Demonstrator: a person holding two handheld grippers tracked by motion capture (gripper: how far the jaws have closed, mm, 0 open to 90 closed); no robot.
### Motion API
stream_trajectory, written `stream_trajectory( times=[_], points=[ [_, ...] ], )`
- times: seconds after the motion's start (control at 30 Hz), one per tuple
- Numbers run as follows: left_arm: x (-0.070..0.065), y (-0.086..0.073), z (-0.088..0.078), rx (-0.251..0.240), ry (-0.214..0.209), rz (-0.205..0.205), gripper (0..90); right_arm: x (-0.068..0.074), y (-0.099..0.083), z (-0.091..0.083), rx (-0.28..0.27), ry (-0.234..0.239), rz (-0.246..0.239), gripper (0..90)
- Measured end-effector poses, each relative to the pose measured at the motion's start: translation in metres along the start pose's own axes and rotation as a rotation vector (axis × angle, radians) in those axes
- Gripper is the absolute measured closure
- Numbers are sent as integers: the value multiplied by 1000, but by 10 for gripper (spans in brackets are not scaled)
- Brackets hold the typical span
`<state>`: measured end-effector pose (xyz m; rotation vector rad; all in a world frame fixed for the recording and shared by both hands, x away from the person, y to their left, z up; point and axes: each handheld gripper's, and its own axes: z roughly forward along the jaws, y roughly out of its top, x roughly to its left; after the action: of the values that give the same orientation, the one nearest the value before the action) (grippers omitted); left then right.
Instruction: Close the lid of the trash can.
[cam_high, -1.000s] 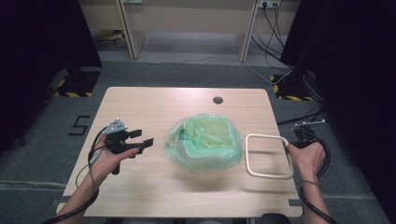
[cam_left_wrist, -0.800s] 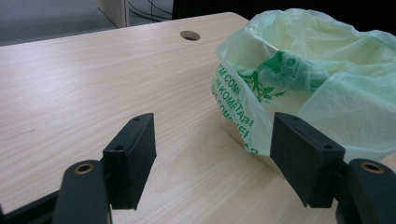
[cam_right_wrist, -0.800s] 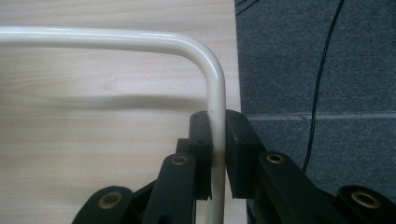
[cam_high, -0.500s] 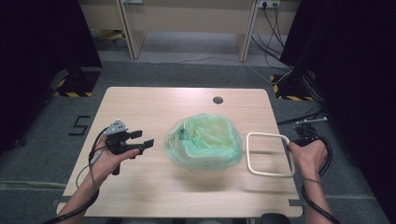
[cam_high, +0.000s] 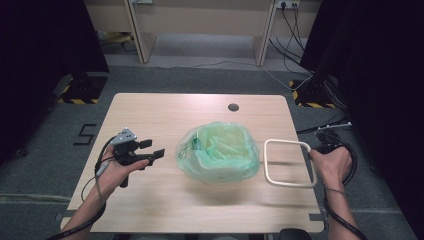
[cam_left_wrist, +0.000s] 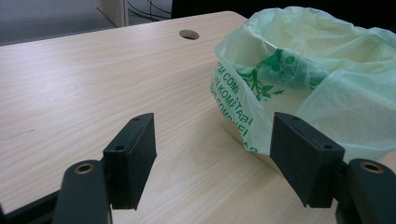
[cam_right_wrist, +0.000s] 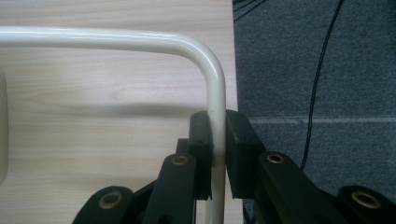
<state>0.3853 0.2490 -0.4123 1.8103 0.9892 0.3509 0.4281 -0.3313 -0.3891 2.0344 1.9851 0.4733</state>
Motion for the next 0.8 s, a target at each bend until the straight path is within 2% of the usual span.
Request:
stream_trajectory(
  times=[0.8],
  points=[
    [-2, 0, 0, 0, -1, 2, 303, 4, 12, -14, -11, 7, -6, 819]
  ],
)
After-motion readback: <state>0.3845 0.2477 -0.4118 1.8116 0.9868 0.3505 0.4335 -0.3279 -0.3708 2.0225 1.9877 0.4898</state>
